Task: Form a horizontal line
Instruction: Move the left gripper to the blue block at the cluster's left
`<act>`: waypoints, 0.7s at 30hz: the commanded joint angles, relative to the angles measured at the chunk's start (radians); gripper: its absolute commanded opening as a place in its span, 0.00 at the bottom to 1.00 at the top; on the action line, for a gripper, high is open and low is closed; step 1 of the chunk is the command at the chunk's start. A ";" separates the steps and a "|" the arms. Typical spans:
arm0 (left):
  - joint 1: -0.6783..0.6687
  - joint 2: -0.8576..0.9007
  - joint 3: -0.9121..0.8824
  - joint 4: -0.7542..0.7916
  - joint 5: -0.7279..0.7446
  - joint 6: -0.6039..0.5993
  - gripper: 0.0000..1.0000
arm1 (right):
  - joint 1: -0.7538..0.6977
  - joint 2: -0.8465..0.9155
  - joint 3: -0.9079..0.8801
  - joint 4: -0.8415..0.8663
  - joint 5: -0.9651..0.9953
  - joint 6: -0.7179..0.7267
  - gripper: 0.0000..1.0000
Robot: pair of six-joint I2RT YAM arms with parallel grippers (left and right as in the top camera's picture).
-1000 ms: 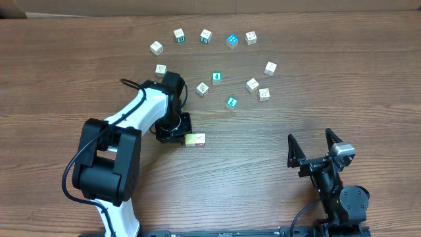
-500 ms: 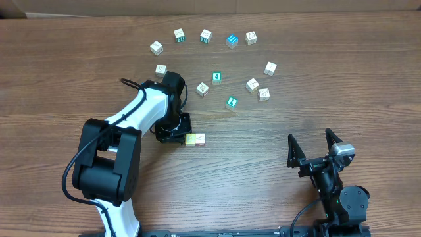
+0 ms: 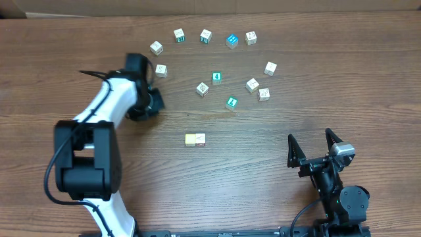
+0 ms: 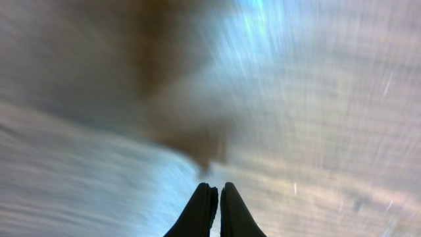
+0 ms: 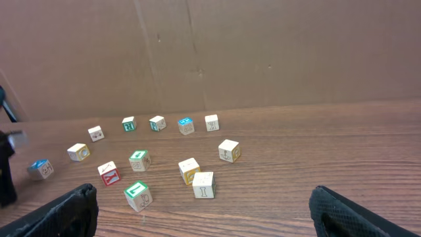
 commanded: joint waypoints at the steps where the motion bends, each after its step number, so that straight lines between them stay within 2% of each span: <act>1: 0.060 0.013 0.058 0.023 -0.026 0.000 0.05 | 0.005 -0.010 -0.010 0.005 0.005 0.002 1.00; 8: 0.137 0.013 0.064 0.077 -0.066 0.001 0.18 | 0.005 -0.010 -0.010 0.005 0.005 0.002 1.00; 10: 0.146 0.013 0.064 0.079 -0.071 0.000 0.35 | 0.005 -0.010 -0.010 0.005 0.005 0.002 1.00; 12: 0.147 0.013 0.064 0.077 -0.071 0.000 0.57 | 0.005 -0.010 -0.010 0.005 0.005 0.002 1.00; 15: 0.145 0.013 0.063 0.072 -0.071 0.000 0.99 | 0.005 -0.010 -0.010 0.005 0.005 0.002 1.00; 21: 0.144 0.013 0.063 0.078 -0.071 0.000 1.00 | 0.005 -0.010 -0.010 0.005 0.005 0.002 1.00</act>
